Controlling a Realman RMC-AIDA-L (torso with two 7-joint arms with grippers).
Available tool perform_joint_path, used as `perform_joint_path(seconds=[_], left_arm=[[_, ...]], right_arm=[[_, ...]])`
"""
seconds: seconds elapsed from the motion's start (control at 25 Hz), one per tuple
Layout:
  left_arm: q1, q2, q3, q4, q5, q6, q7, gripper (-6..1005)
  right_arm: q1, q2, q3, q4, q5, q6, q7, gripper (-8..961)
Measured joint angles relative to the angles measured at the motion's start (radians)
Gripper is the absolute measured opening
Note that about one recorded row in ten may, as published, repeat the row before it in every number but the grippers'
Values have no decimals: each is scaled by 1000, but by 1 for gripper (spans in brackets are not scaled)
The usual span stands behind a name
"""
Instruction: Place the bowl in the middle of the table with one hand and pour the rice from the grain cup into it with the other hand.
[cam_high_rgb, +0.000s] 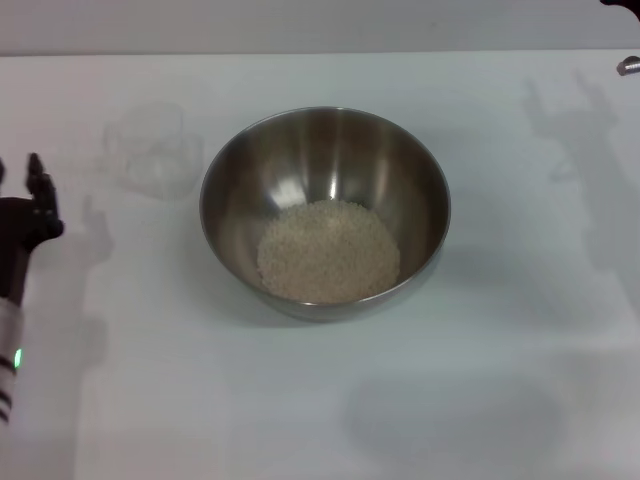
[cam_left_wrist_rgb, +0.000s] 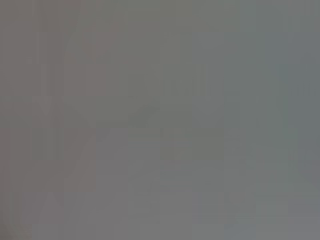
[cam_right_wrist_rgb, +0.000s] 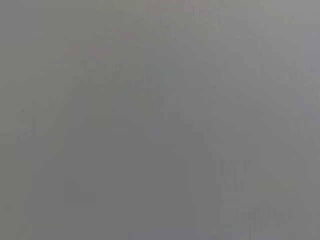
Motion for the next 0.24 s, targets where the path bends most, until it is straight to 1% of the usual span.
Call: perform_joint_path(seconds=[0.08,0.12,0.16,0.24], left_arm=[[11,-2,33,25,16,95,-25,356],[4,-2,78,76,22,208,-81,356],[4,-2,78,76,22,208,-81,356],[-10,-2,114,124,23,290,-137,356]], right_arm=[[0,0,3,0,0,0,0,672],[-2,1,3,0,1,0,0,672],[-2,1,3,0,1,0,0,672],[-5,2,3,0,1,0,0,672]])
